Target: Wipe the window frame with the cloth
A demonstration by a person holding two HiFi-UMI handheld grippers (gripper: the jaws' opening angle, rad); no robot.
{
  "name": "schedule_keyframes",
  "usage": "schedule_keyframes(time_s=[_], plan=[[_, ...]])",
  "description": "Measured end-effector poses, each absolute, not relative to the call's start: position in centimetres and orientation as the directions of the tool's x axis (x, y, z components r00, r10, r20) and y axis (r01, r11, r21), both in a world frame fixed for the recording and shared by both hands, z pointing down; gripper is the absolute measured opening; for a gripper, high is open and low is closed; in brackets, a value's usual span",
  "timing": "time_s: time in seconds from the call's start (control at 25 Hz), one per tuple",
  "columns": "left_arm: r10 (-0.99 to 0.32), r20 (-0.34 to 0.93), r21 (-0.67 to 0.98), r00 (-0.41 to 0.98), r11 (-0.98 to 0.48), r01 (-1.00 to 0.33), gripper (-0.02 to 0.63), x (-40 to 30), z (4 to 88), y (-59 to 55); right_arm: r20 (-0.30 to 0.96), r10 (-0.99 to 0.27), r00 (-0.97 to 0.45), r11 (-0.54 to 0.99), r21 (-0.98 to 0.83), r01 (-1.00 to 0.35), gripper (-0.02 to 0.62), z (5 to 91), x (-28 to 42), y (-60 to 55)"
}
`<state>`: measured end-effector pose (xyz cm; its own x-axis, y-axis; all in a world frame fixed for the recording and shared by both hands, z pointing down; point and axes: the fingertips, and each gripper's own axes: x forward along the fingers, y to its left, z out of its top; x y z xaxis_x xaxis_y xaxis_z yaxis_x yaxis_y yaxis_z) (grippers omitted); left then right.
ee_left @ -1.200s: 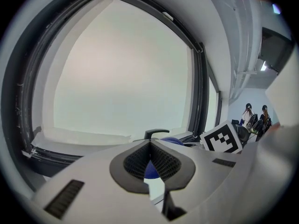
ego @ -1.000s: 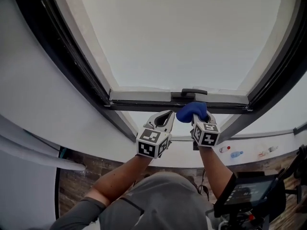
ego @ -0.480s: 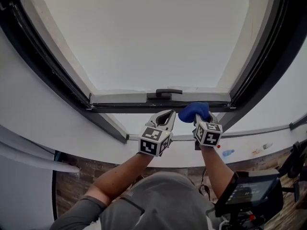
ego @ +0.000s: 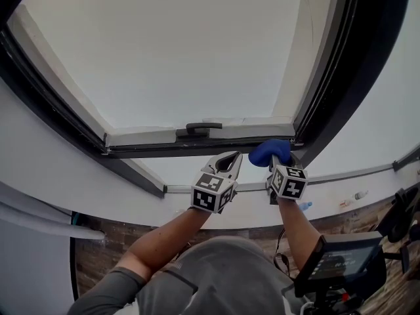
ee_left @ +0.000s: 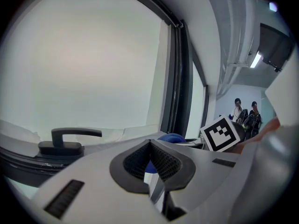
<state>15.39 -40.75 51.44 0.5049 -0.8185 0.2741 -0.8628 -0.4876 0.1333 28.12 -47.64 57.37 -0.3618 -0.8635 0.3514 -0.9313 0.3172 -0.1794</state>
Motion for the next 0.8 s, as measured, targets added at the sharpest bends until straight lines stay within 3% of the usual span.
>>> schedule_keyframes(time_s=[0.8], plan=[[-0.785, 0.278, 0.151, 0.553, -0.533, -0.832, 0.009, 18.5, 53.4, -43.2, 0.342, -0.895, -0.287, 0.232, -0.194, -0.953, 0.126, 57.3, 32.9, -47.4]])
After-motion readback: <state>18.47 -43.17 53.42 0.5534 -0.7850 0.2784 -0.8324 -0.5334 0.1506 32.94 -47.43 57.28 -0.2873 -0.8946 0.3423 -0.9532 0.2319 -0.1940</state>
